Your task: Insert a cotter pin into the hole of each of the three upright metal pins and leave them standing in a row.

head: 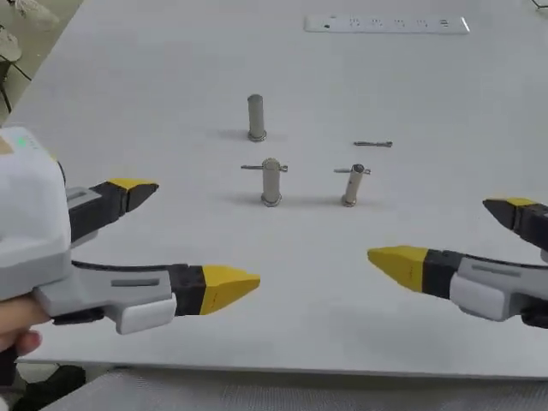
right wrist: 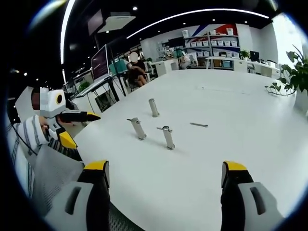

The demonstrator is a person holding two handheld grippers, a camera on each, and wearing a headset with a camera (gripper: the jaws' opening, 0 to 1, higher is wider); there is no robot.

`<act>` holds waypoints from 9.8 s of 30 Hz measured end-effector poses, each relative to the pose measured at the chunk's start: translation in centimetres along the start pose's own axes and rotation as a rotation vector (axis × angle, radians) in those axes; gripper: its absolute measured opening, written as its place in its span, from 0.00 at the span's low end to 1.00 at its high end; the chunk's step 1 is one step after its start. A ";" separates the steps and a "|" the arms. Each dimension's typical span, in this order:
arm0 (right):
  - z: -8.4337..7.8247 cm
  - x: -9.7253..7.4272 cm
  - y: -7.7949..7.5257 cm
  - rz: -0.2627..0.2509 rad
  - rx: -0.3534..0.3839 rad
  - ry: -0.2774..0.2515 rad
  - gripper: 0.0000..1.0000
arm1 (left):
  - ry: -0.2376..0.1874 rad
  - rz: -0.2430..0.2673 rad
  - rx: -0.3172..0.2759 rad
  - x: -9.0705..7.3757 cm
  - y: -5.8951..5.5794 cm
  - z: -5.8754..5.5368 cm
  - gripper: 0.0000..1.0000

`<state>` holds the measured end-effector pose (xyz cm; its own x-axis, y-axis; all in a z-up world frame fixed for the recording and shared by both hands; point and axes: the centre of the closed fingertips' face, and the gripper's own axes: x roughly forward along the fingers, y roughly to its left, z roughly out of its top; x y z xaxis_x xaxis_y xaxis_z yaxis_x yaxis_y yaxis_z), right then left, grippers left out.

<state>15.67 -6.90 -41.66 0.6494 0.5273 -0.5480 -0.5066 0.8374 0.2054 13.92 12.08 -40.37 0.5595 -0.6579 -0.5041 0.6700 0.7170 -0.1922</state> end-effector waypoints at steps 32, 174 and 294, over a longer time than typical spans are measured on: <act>0.9 -0.8 -1.2 -0.019 0.032 -0.028 0.92 | -0.020 0.068 0.041 4.2 7.3 7.2 0.87; 0.1 -2.2 0.3 0.020 -0.129 0.012 0.88 | 0.082 -0.078 0.219 4.8 1.5 0.1 0.09; 7.8 4.8 -6.9 0.167 -0.513 0.313 0.41 | 0.022 -0.172 -0.024 3.8 -4.2 -1.5 0.99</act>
<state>26.71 -9.06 -39.34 0.3802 0.5131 -0.7696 -0.8455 0.5301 -0.0643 12.51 6.88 -42.78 0.4266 -0.7662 -0.4806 0.7429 0.5999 -0.2969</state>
